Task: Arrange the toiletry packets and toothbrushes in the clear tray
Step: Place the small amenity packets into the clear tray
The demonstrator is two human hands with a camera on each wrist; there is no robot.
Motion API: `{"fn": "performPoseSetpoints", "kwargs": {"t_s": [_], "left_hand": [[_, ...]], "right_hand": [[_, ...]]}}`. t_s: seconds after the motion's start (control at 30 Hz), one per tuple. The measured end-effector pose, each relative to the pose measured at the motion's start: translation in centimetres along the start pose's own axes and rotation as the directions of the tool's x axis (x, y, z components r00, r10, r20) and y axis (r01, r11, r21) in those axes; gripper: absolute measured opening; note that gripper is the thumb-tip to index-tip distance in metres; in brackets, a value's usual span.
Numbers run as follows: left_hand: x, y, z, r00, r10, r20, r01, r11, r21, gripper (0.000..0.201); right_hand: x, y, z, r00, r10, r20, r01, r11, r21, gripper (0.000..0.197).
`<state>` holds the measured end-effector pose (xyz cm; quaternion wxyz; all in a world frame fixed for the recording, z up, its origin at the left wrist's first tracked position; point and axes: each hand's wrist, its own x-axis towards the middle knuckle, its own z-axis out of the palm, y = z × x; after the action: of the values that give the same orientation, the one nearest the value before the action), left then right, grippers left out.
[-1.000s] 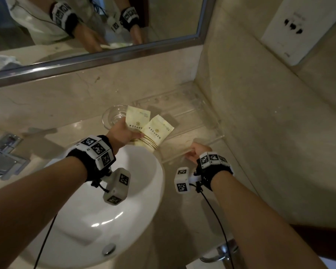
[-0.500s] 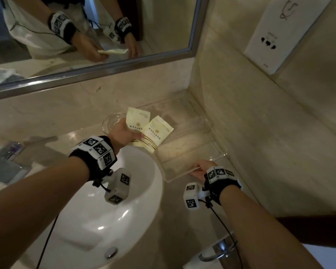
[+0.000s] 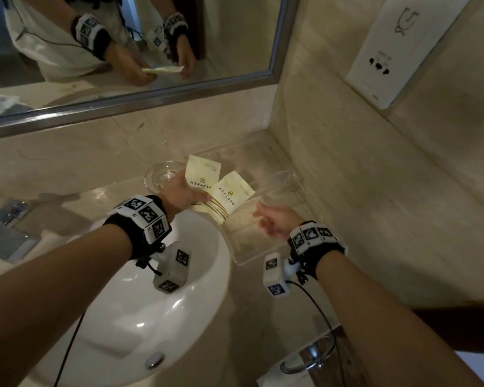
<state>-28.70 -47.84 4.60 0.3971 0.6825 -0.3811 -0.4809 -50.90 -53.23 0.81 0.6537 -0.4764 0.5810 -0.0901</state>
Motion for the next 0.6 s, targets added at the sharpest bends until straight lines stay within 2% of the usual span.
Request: {"fn": "performPoseSetpoints", "kwargs": {"t_s": [0.1, 0.2, 0.27, 0.33, 0.4, 0.47, 0.6], "left_hand": [[0.0, 0.0, 0.3, 1.0, 0.007, 0.021, -0.007, 1.0, -0.016, 0.043], [-0.2, 0.3, 0.3, 0.998, 0.006, 0.066, -0.005, 1.0, -0.027, 0.043], [-0.2, 0.3, 0.0, 0.995, -0.001, 0.098, 0.005, 0.999, -0.046, 0.042], [-0.1, -0.1, -0.4, 0.997, -0.015, 0.08, 0.02, 0.998, -0.065, 0.055], [-0.1, -0.5, -0.9, 0.999, -0.024, 0.03, 0.026, 0.997, -0.071, 0.064], [-0.3, -0.4, -1.1, 0.999, -0.034, -0.02, 0.033, 0.997, -0.074, 0.056], [-0.2, -1.0, -1.5, 0.996, -0.053, -0.076, 0.048, 0.996, -0.072, 0.041]], "right_hand": [[0.1, -1.9, 1.7, 0.985, -0.149, 0.093, 0.141, 0.986, 0.083, 0.038], [0.7, -3.0, 2.8, 0.973, -0.177, 0.15, 0.144, 0.968, 0.207, 0.033], [1.0, -3.3, 2.8, 0.981, -0.157, 0.118, 0.123, 0.96, 0.251, 0.02], [1.6, -3.2, 2.4, 0.992, -0.113, 0.046, 0.098, 0.961, 0.259, 0.011], [2.2, -2.6, 1.8, 0.999, -0.027, -0.034, 0.034, 0.971, 0.237, 0.02], [3.1, -1.7, 1.2, 0.989, 0.086, -0.123, -0.056, 0.97, 0.235, 0.032], [4.0, 0.1, 0.8, 0.958, 0.223, -0.183, -0.168, 0.947, 0.274, 0.032]]}}
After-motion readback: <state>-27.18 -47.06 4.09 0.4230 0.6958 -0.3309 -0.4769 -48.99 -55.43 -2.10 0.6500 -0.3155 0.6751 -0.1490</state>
